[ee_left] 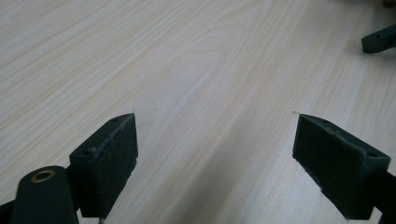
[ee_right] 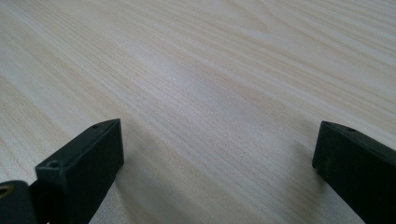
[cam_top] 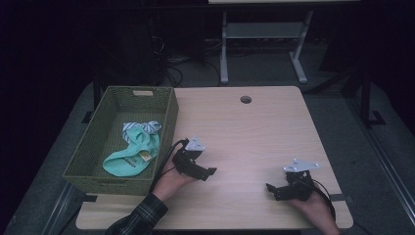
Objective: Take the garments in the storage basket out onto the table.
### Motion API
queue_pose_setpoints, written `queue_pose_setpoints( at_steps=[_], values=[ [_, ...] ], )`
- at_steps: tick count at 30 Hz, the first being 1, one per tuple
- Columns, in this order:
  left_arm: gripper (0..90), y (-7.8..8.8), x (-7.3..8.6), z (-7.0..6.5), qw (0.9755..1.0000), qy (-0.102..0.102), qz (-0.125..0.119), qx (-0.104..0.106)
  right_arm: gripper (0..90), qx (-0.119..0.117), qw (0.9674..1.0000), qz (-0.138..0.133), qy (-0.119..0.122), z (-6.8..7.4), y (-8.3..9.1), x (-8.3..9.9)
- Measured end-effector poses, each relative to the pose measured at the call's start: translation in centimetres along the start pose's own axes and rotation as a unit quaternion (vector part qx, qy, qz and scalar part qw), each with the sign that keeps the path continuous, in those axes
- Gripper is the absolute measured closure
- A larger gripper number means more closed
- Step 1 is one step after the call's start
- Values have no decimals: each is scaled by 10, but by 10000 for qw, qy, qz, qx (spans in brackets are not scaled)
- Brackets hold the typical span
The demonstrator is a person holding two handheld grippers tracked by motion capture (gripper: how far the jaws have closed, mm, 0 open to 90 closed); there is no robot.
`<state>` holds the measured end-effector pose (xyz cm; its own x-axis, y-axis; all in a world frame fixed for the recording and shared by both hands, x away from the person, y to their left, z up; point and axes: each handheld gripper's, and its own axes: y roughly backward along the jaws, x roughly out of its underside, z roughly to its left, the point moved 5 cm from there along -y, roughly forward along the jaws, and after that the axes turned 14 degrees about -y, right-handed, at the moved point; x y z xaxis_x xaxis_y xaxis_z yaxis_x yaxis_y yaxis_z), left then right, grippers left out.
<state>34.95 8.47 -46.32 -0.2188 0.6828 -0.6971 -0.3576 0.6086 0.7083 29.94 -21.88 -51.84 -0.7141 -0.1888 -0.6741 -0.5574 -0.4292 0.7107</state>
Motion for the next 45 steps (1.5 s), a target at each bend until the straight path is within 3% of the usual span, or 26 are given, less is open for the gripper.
queue_pose_setpoints(
  at_steps=[18,45],
  values=[
    [134,13,-13,1,9996,71,-243,143,15,-5,10000,-5,-7,0,0,0],
    [134,31,-33,8,9991,-97,-353,237,16,-1,10000,-13,-19,0,0,0]
  ],
)
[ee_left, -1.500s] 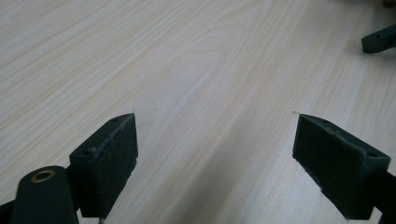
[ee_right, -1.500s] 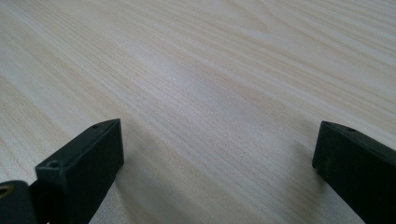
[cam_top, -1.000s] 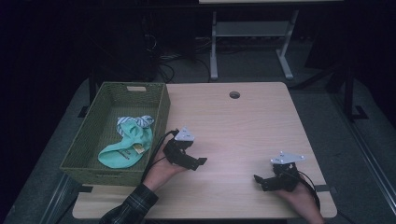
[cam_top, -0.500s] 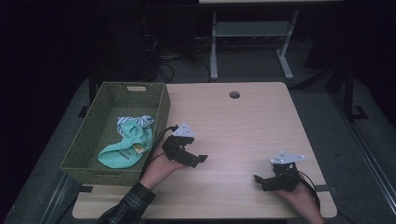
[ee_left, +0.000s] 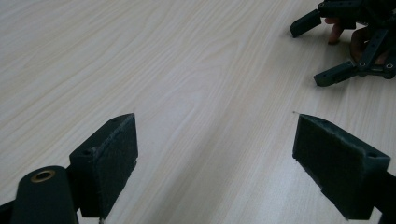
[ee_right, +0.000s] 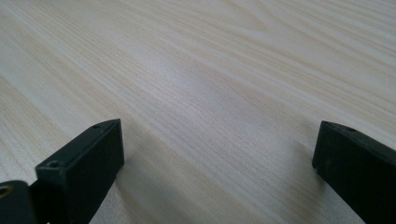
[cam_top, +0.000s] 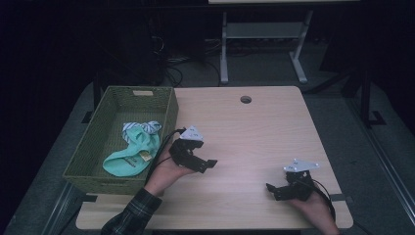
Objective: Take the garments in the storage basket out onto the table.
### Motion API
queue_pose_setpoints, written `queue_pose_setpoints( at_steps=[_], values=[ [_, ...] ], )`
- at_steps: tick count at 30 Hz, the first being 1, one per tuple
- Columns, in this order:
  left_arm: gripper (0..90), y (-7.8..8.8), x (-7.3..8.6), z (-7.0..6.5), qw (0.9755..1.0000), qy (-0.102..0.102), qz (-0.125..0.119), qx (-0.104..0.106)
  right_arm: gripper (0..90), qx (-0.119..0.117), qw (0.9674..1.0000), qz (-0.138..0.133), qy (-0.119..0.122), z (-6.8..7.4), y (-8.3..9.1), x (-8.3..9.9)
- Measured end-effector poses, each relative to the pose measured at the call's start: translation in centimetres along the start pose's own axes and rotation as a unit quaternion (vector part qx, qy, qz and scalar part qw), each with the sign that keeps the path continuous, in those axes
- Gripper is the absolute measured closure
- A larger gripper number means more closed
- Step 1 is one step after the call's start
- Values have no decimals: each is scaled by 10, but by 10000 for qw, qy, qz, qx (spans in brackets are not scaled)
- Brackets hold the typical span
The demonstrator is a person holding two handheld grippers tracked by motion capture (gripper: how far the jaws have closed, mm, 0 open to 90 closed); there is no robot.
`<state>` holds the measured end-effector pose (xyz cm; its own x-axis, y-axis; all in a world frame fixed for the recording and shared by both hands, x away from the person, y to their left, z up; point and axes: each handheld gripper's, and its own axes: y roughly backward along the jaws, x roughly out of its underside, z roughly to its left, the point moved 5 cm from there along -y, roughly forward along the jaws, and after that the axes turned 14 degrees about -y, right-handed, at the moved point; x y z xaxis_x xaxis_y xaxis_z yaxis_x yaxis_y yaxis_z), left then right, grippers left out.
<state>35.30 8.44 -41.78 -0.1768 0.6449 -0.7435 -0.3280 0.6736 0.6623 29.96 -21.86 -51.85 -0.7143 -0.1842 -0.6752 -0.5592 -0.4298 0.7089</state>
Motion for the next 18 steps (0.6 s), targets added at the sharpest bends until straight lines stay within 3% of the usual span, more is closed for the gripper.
queue_pose_setpoints(
  at_steps=[4,11,18],
  values=[
    [134,2,-2,3,10000,-73,30,-12,16,12,10000,-3,-6,0,0,0],
    [134,9,-5,11,10000,9,-99,6,15,31,10000,0,0,-1,0,0],
    [135,13,-6,17,9999,-37,-108,-53,15,33,10000,4,-3,0,0,0]
  ],
)
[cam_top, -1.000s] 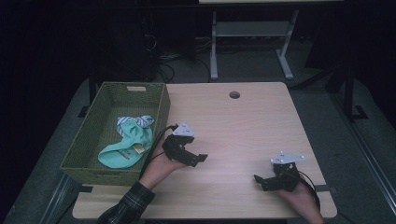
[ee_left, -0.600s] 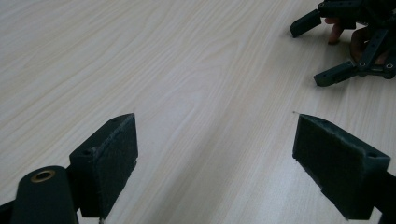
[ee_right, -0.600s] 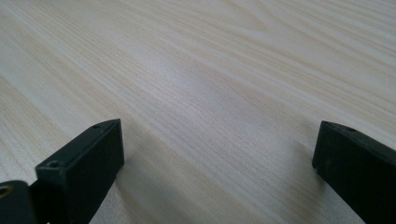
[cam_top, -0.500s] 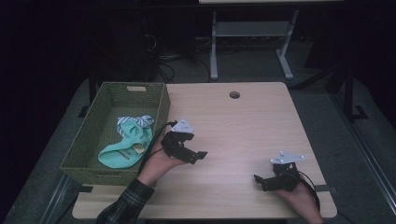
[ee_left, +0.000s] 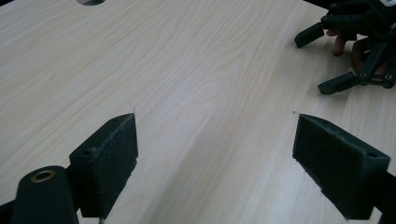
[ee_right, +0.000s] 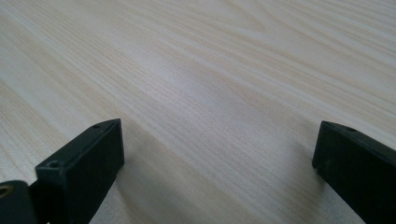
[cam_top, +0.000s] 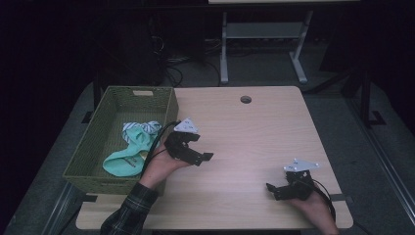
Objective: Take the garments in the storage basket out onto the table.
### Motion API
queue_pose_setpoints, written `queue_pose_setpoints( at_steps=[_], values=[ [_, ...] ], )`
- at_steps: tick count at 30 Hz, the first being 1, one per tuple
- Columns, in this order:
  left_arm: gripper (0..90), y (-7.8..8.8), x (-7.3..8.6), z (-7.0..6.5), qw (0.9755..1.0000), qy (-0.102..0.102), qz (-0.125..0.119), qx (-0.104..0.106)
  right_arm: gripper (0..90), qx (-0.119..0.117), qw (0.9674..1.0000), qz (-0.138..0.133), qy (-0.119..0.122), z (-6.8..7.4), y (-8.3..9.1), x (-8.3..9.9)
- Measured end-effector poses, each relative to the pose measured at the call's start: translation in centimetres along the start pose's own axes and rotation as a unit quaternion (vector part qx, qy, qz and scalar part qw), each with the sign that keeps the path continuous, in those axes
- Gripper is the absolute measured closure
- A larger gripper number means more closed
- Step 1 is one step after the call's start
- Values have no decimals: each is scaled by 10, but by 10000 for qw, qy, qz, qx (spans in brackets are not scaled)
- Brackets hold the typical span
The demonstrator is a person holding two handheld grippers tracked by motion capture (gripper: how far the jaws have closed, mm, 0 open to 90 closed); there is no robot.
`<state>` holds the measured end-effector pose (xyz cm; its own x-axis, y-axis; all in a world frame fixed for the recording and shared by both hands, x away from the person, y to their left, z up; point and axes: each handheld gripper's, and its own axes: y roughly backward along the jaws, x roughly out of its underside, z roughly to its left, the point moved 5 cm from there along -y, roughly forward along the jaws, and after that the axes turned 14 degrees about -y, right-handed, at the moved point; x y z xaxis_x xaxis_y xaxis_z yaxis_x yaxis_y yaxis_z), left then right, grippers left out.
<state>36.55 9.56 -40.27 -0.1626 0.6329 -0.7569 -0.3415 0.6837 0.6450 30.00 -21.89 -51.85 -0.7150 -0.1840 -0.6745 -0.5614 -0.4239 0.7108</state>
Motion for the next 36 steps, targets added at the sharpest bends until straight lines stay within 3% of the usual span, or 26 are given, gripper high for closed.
queue_pose_setpoints(
  at_steps=[12,17,31,36],
  values=[
    [137,9,-7,12,9999,-2,45,92,16,4,10000,-3,7,0,0,0],
    [137,15,-10,15,9997,-38,177,189,15,0,10000,-2,0,0,0,0],
    [131,32,-3,31,9998,15,165,-54,15,-2,10000,-14,9,0,0,0],
    [134,37,1,33,9998,49,209,-12,15,-1,10000,-14,10,0,0,0]
  ],
)
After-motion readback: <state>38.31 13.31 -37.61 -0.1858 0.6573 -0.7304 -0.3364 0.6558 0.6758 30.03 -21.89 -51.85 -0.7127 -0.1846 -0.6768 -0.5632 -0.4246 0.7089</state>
